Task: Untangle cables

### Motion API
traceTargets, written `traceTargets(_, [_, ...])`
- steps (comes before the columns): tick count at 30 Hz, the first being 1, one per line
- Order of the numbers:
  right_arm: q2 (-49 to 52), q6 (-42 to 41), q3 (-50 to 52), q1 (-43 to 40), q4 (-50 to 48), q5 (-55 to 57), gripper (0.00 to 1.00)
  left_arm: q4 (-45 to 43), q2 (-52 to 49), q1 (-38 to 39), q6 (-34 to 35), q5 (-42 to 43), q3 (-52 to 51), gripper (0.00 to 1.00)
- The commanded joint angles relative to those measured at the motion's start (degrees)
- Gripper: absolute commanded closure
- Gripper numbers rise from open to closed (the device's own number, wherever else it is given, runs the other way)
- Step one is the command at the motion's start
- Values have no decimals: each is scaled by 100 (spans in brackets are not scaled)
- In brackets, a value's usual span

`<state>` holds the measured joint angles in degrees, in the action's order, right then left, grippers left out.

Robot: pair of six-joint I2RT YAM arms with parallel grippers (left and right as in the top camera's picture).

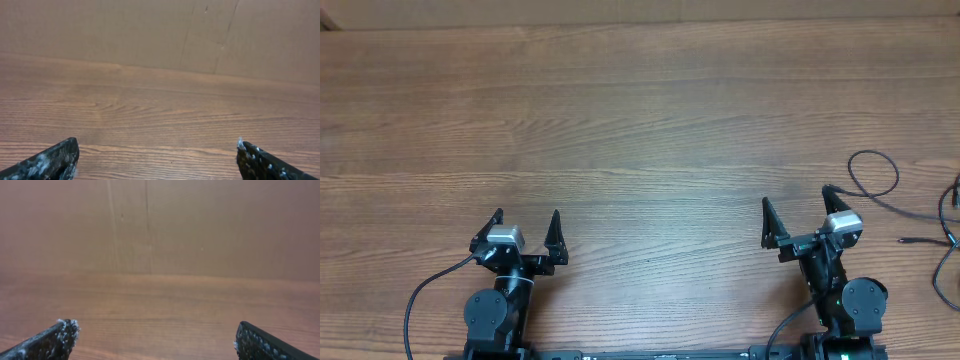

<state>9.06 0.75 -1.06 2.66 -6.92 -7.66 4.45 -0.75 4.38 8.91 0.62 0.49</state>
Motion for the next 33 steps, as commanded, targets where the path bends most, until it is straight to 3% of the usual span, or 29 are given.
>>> traceTargets(1, [-837,-28,61,-15,901,57,0,9,50,-33,55,44,-13,0])
traceTargets(33, [-890,-31,59,-15,1115,57,0,9,50,-33,55,44,-13,0])
